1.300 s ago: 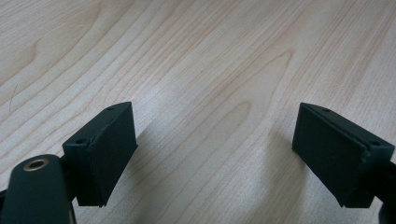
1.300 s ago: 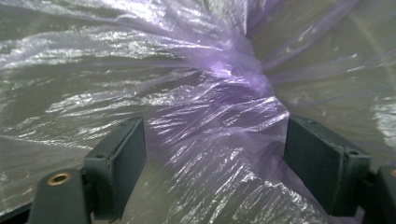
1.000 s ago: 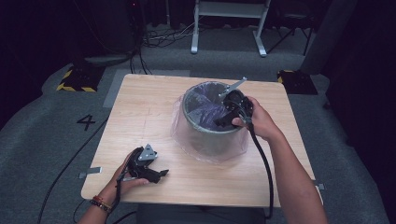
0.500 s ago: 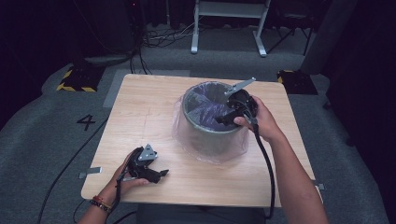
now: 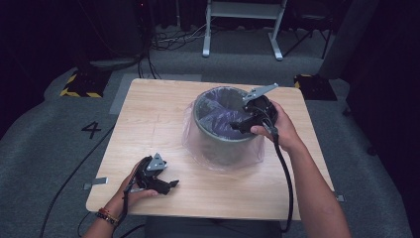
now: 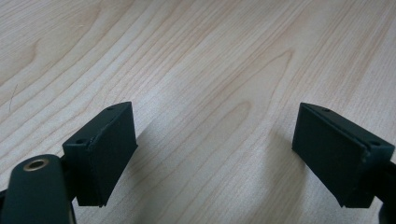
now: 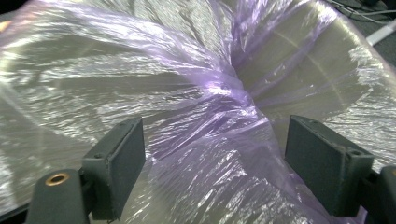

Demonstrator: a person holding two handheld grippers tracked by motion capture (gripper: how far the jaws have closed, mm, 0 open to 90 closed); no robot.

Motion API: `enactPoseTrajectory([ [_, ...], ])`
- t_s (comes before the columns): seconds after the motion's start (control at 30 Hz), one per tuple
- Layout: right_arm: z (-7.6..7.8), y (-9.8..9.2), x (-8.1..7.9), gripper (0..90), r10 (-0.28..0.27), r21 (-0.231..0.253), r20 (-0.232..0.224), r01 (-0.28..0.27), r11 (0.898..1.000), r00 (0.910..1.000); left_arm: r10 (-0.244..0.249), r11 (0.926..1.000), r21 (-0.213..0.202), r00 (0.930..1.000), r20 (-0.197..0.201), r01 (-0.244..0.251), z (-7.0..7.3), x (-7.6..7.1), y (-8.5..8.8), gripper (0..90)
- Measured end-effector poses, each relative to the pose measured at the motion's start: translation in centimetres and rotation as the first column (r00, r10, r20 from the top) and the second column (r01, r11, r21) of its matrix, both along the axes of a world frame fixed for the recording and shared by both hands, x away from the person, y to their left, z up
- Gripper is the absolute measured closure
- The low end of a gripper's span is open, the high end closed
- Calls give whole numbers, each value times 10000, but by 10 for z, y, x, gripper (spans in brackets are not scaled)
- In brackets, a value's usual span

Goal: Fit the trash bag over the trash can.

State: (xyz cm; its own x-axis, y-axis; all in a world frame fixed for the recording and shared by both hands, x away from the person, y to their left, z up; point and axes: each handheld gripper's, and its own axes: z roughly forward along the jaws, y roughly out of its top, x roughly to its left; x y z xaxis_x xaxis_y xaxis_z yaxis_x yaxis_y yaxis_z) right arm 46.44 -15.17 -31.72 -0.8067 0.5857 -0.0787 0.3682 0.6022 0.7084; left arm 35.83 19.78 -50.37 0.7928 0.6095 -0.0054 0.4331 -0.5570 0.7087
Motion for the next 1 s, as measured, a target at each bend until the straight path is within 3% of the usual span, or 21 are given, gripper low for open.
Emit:
enactPoseTrajectory([
  [1.0, 17, -30, -31, 190, 129, 502, 686, -164, 9986, 9976, -16, 10000, -3, 10000, 14, 16, 0, 0, 0, 134],
])
